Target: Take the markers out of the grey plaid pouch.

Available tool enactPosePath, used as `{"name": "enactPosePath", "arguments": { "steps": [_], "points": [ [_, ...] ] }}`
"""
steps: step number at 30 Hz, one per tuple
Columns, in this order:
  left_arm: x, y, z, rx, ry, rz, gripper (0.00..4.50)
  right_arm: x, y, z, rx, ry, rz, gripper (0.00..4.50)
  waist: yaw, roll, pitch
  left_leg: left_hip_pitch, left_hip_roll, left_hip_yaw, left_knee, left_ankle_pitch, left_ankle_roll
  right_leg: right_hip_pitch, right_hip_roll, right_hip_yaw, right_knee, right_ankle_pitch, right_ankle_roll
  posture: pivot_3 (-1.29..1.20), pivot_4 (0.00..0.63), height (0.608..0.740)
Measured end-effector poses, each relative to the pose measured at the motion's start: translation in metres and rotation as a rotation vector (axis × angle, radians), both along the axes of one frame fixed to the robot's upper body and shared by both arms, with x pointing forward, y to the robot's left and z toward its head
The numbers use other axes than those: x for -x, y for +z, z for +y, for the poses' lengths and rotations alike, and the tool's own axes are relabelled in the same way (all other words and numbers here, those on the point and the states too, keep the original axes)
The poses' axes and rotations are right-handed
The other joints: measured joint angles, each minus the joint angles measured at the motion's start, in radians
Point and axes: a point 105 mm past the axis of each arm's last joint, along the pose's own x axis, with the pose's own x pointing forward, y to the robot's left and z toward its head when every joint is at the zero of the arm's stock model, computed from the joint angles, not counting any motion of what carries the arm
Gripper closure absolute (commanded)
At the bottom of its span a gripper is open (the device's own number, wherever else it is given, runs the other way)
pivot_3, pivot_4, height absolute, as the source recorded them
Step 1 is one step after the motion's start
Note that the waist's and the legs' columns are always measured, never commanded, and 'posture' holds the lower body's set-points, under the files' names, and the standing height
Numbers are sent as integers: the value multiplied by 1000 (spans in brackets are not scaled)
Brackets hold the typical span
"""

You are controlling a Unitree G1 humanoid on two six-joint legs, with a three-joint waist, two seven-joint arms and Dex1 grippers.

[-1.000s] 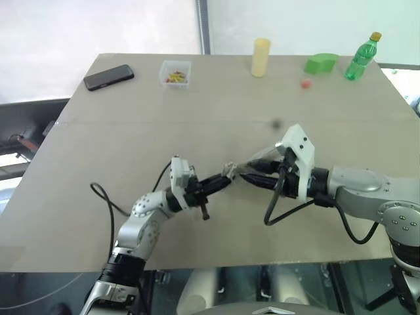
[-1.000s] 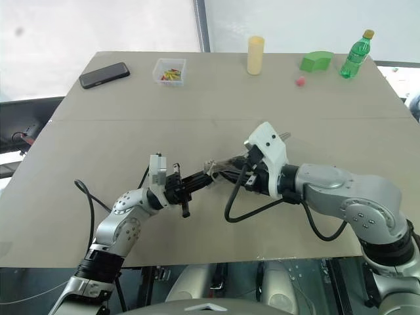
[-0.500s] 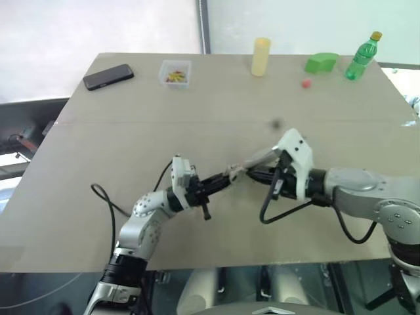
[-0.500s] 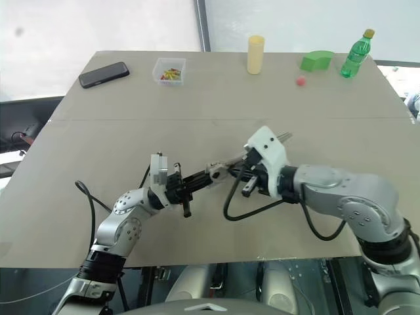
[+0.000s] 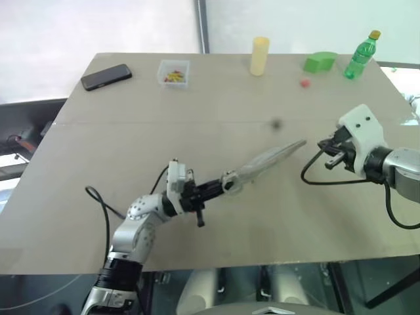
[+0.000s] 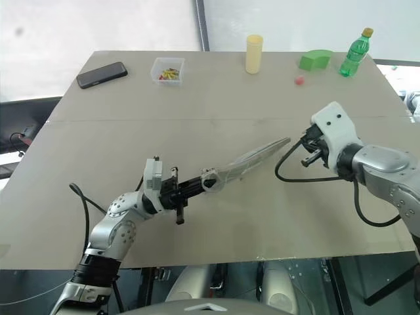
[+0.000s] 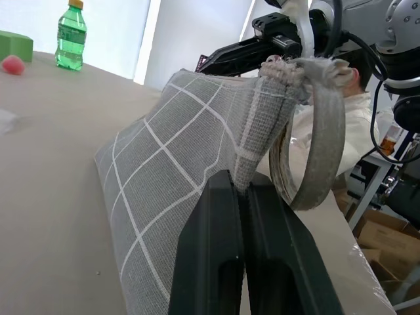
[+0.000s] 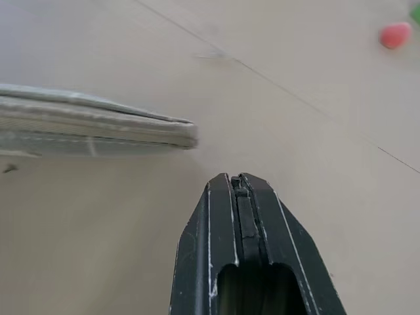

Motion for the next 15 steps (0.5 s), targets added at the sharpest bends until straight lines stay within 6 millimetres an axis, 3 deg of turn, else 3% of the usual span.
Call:
{"name": "enactPosePath", "arguments": {
  "steps": [2,4,8,15],
  "points": [
    [-1,1,2,2,6,-5,4500,18,3,24,-57,152,24,4445,0,0,0,0,0,-1,0,0,0,0,0,0,0,0,0,0,150,740],
    [-1,2,1,7,6,-8,4500,32,3,50,-160,278,48,3881,-1,0,0,0,1,-1,0,0,0,0,0,-1,-1,0,0,0,150,740],
    [-1,1,-1,11,7,-7,4500,43,-6,80,-298,349,114,2165,2,0,0,-1,0,-1,1,0,0,0,0,-1,-1,0,0,0,150,740],
    [-1,1,-3,18,11,-6,4500,51,-32,97,-368,358,282,2165,0,0,0,0,0,-1,1,0,0,0,0,0,0,1,0,0,150,740]
  ]
}}
